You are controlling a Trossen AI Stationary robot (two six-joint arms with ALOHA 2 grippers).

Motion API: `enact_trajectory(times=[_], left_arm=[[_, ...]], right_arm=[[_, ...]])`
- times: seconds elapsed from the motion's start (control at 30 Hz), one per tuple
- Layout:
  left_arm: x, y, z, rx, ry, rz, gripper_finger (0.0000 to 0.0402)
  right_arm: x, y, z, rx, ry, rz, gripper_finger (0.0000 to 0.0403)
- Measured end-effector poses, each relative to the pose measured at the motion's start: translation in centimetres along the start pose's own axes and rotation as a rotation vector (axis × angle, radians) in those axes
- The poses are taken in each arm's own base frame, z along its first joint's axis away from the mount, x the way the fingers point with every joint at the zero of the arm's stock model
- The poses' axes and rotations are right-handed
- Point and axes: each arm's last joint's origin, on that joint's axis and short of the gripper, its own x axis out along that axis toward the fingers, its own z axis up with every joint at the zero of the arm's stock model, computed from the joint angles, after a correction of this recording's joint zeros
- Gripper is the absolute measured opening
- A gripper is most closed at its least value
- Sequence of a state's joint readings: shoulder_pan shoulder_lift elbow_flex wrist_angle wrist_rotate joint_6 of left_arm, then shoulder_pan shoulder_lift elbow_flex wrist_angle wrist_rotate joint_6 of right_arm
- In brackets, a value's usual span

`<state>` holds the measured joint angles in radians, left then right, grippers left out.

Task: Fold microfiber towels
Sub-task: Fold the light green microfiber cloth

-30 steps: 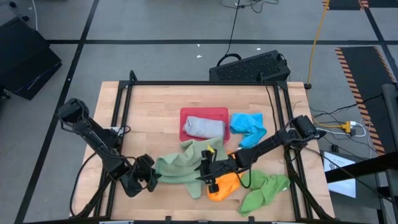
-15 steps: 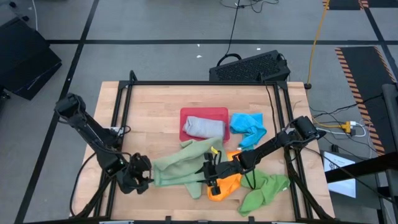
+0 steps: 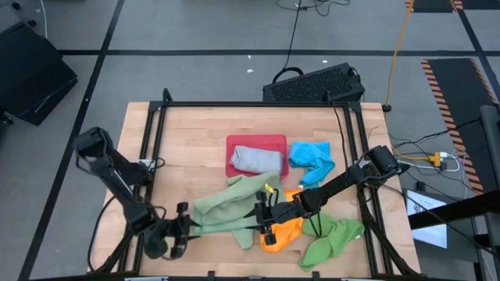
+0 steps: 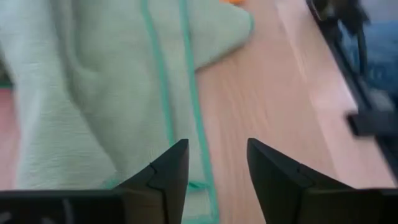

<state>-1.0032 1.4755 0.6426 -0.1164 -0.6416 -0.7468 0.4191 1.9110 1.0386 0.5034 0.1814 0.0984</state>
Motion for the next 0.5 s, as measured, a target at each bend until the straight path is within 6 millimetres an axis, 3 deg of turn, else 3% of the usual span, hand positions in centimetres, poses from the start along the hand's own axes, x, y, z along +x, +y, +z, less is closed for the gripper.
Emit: enact_trajectory(times=[0.3, 0.5], left_arm=[[2.3, -0.2, -2.1, -0.015, 0.081, 0.060, 0.0161], [2.9, 0.2, -2.1, -0.076, 0.129, 0.063, 0.0161]], right_arm=[[0.0, -0.1, 0.0, -0.042, 0.001, -0.006, 0.0160], [0.0, -0.1, 0.0, -0.057, -0.002, -0.007, 0.0160]])
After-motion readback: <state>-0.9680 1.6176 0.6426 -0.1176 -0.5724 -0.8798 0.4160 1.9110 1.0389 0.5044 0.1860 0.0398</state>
